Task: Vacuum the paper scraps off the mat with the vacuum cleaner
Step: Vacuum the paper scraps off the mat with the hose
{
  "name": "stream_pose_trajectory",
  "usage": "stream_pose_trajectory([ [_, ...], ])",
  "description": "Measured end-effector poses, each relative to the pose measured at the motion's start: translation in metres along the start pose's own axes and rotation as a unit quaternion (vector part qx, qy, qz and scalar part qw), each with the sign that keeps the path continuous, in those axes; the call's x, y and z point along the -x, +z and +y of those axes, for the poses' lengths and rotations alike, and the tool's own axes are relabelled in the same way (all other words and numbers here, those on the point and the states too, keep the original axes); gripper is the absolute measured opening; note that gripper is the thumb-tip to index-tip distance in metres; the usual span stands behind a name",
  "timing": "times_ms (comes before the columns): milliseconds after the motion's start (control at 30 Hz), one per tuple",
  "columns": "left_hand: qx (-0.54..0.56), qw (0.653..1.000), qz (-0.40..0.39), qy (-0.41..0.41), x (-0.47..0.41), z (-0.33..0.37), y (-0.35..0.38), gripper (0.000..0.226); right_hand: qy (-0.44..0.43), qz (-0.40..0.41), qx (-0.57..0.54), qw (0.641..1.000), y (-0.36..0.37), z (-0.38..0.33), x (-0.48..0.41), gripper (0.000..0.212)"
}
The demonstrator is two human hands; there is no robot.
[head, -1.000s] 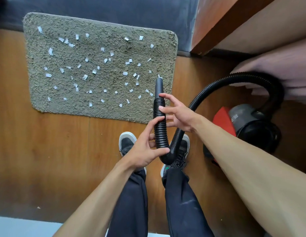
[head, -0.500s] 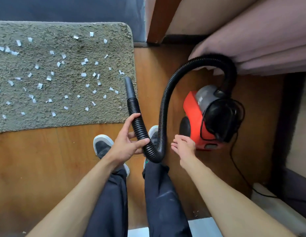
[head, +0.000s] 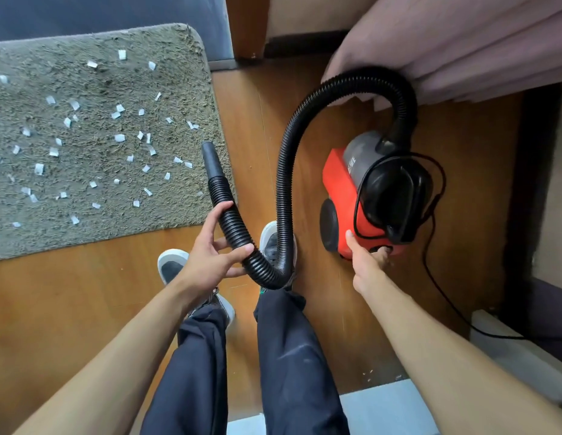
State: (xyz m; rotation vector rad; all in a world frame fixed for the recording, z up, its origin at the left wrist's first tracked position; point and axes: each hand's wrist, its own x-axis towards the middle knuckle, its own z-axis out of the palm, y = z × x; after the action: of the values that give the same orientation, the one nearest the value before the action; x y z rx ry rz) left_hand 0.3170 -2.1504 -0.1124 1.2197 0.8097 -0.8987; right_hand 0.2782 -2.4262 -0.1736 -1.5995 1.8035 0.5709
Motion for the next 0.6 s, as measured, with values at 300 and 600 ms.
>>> stream_pose_trajectory([
  [300, -0.014, 1.0, -0.017, -0.011, 0.002, -0.003, 0.0, 0.079, -0.017, -0.061, 0.064, 0.996, -0.008, 0.013, 0.006, 0.11],
  [600, 0.01, 1.0, -0.024, -0.003, 0.02, 0.006, -0.009, 0.077, -0.317, -0.257, 0.179, 0.895, 0.06, -0.066, 0.114, 0.029],
])
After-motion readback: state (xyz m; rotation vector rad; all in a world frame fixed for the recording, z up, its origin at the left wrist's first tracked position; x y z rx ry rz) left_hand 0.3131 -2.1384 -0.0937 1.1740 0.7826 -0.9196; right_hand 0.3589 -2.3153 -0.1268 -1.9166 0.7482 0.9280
